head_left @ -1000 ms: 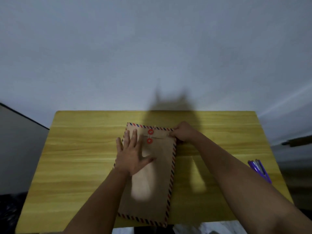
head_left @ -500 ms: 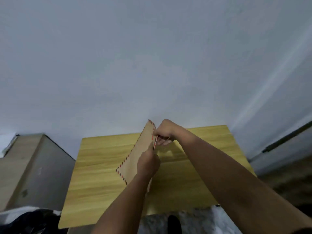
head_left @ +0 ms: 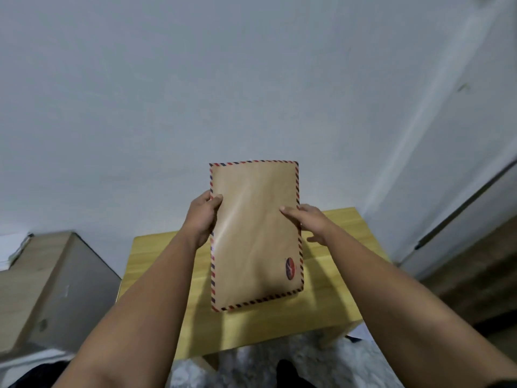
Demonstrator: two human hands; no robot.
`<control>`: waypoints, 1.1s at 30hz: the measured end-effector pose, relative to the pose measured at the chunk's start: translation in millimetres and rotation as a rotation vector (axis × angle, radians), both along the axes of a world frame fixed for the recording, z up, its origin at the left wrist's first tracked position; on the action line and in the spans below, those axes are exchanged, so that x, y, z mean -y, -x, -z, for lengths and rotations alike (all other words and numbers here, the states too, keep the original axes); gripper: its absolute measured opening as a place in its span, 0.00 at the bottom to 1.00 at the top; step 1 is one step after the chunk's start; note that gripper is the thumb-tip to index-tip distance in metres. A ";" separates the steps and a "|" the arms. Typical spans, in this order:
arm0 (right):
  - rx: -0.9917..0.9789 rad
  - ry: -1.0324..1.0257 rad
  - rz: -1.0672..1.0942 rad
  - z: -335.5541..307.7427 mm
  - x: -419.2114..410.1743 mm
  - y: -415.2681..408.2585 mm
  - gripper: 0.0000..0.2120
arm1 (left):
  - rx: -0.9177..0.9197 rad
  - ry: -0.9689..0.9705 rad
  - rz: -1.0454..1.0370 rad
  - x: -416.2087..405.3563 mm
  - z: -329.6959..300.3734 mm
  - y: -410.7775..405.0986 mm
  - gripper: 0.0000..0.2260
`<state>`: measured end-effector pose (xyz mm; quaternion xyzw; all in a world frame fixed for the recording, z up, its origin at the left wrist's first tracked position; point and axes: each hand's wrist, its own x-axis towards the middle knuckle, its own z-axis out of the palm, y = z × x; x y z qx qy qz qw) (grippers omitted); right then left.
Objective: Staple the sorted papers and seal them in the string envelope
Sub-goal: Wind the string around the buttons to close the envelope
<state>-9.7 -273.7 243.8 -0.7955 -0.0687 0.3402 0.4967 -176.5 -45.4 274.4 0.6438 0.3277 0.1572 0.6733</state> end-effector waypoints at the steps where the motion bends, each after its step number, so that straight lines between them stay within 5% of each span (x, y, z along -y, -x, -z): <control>1: -0.061 -0.049 -0.030 8.2 6.5 1.7 0.33 | 0.010 0.019 -0.016 1.4 1.6 -3.7 0.14; 4: -0.148 -0.206 0.016 33.5 18.1 6.2 0.14 | -0.019 0.069 -0.070 3.3 20.7 -16.7 0.08; 10: -0.024 -0.158 0.244 75.4 24.2 -0.6 0.14 | -0.341 0.107 0.016 22.1 92.0 -21.4 0.05; 14: 0.013 0.004 0.168 98.0 23.7 -21.7 0.15 | -0.488 0.100 0.075 34.3 130.4 -23.5 0.02; 23: -0.093 0.307 0.014 187.9 13.3 -56.5 0.26 | -0.679 0.134 0.060 46.9 202.3 -55.7 0.12; 27: 0.152 0.573 -0.172 237.2 14.9 -49.7 0.31 | -1.027 -0.300 0.232 61.5 245.3 -50.9 0.33; 30: 0.462 0.679 -0.355 264.4 8.4 -46.2 0.37 | -1.028 -0.686 0.257 72.7 272.0 -46.0 0.35; 33: 0.529 0.683 -0.490 287.5 -0.9 -51.3 0.43 | -0.974 -0.992 0.364 66.1 295.9 -55.4 0.36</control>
